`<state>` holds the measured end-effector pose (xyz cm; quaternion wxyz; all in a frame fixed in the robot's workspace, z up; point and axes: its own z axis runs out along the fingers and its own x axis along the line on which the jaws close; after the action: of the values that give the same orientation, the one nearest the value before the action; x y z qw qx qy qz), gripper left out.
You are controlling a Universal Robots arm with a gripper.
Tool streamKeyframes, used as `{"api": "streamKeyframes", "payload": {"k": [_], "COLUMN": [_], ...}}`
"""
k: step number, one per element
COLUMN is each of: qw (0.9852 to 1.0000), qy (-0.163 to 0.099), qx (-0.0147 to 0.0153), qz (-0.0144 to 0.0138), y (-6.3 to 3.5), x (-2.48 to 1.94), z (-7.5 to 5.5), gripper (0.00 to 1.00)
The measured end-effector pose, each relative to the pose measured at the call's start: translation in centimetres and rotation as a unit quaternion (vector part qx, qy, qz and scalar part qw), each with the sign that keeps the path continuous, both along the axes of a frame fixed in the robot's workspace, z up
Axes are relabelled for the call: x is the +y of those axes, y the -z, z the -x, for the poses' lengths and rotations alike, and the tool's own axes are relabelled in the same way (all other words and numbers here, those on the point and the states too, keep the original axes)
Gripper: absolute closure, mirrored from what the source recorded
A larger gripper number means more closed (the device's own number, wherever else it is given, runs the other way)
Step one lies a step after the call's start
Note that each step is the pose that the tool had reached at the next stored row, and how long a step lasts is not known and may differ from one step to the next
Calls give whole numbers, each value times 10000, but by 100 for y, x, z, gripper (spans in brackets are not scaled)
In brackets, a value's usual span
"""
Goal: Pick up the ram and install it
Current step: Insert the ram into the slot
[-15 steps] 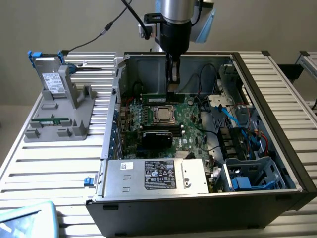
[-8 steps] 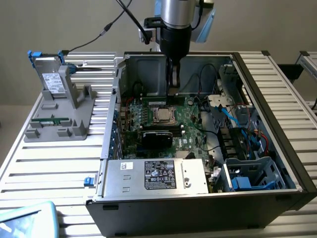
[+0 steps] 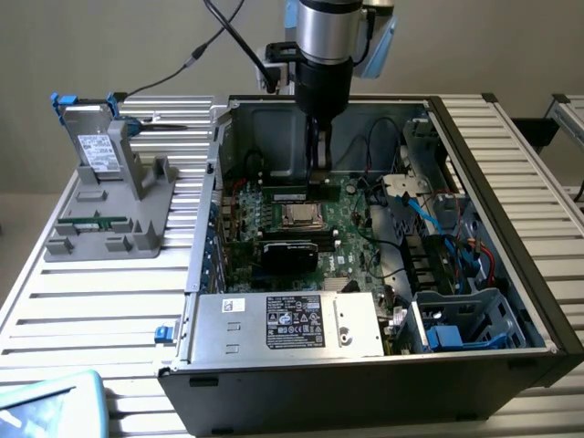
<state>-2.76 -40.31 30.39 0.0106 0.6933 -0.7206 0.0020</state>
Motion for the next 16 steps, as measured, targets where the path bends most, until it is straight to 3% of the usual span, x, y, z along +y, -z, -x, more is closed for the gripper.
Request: {"api": "streamKeyframes", "payload": {"k": [6, 16], "qw": [10000, 10000], "qy": [-1, 0], "qx": [-10, -10], "qz": [-29, -30], "y": [98, 218], "x": [-6, -46], "z": [0, 0], "gripper": [87, 87]}}
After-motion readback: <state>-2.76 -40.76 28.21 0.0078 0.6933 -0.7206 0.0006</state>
